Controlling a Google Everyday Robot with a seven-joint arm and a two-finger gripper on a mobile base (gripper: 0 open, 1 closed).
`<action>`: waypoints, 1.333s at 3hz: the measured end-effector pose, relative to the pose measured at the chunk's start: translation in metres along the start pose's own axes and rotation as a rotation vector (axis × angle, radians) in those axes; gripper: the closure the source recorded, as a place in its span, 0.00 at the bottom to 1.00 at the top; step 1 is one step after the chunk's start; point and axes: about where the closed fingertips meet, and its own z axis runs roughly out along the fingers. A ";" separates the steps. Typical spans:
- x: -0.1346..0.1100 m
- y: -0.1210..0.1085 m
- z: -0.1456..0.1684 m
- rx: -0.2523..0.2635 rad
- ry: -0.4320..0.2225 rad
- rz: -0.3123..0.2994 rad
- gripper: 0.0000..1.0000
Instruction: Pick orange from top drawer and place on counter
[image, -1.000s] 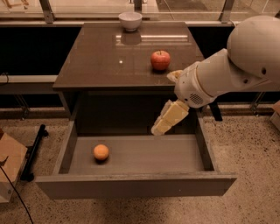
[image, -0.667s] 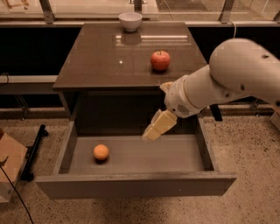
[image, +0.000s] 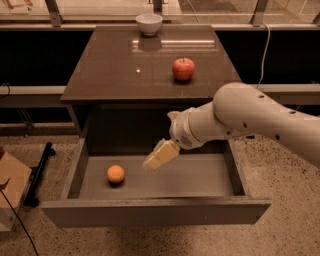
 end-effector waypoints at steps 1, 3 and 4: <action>-0.003 0.007 0.048 -0.045 -0.085 0.026 0.00; -0.017 0.033 0.132 -0.169 -0.203 0.059 0.00; -0.019 0.055 0.162 -0.238 -0.219 0.071 0.00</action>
Offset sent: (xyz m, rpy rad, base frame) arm 0.0278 0.1136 -0.0917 0.2870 0.0733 0.0937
